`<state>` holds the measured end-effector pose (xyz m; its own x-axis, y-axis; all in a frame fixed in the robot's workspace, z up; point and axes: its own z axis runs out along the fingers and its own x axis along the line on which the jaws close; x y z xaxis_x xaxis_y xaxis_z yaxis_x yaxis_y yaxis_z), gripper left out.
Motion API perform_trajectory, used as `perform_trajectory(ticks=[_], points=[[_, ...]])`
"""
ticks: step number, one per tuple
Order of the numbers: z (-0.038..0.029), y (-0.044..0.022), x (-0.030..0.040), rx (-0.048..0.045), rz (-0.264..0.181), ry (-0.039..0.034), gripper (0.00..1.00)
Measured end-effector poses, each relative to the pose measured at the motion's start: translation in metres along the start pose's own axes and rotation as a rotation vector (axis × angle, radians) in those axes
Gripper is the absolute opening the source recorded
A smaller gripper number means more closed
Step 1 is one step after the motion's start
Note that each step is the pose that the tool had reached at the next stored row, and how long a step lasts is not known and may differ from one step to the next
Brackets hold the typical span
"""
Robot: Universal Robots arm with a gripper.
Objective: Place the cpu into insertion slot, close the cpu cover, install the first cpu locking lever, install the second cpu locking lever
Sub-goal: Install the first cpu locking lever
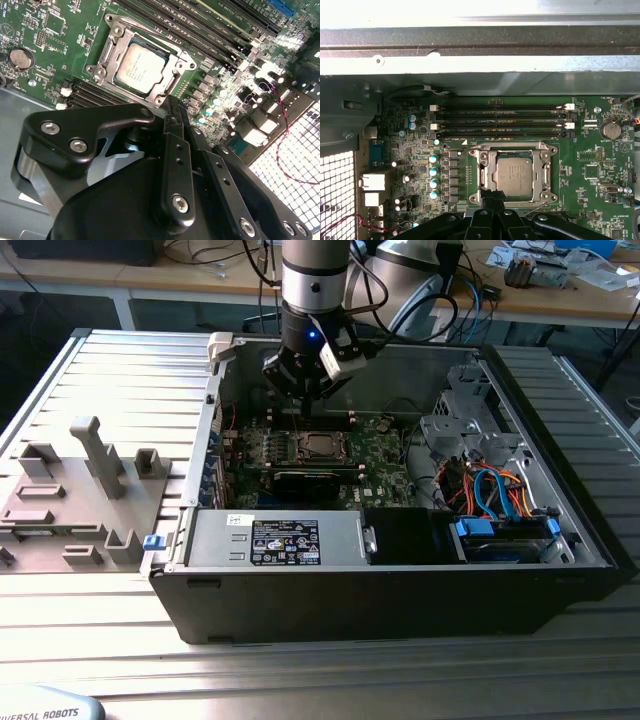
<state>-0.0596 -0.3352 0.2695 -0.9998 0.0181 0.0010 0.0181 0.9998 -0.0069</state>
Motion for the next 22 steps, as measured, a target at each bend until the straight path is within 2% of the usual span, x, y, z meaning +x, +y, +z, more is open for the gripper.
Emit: perform_trajectory(ticks=[6,14,22], points=[[0.0000,0.0024,0.0024,0.0000,0.000,-0.0001,0.11],[0.0007,0.0031,0.0146,-0.0001,0.000,-0.0001,0.11],[0.0023,0.0031,0.0217,-0.0001,-0.001,0.0000,0.11]])
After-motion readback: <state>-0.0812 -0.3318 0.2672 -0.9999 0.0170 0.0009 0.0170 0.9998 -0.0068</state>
